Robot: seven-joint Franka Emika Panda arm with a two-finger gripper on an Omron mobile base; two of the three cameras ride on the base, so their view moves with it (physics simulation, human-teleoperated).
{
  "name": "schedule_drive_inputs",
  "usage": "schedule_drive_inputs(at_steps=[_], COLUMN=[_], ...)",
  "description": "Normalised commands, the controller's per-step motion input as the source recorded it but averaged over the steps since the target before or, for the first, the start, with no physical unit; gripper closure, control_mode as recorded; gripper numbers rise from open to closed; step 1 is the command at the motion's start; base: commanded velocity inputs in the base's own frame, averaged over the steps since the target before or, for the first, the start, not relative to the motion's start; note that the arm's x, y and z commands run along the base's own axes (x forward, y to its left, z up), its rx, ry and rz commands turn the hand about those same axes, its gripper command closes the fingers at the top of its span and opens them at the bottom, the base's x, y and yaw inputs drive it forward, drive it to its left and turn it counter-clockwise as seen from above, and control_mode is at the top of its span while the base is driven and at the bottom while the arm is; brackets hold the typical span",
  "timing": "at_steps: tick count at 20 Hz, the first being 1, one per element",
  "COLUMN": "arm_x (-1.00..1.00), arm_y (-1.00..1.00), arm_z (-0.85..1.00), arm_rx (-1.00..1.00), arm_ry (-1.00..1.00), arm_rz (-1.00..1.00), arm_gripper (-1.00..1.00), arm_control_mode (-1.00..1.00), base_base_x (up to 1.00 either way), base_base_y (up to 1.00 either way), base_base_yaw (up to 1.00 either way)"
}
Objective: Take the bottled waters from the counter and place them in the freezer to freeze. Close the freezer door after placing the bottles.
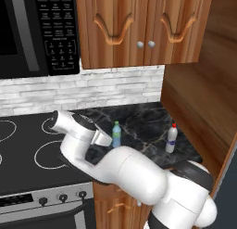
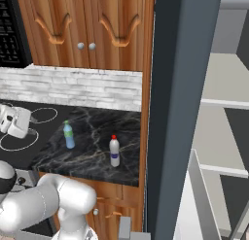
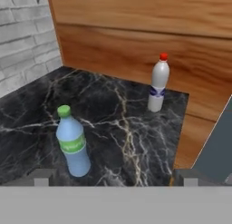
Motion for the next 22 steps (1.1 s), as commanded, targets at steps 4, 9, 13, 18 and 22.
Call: schedule_drive_inputs(at_steps=[4,9,13,18,22], arm_x=[0.13,0.15,0.06,0.06,0.21], arm_y=[0.0,-0.03,-0.03,0.0,0.0], arm_z=[-0.03,-0.21,-0.51,-0.17,0.0], arm_rx=[-0.01,0.0,0.0,-0.01,0.0], arm_ry=[0.0,-0.09,-0.18,-0.02,0.02], arm_rz=[0.01,0.02,0.02,0.0,0.0], arm_gripper=[-1.0,-1.0,-1.0,-1.0,-1.0], arm_control_mode=[-1.0,-1.0,-1.0,-1.0,-1.0], base_base_x=[0.0,0.0,0.0,0.0,0.0], base_base_y=[0.0,0.0,0.0,0.0,0.0], base_base_yaw=[0.0,0.0,0.0,0.0,0.0])
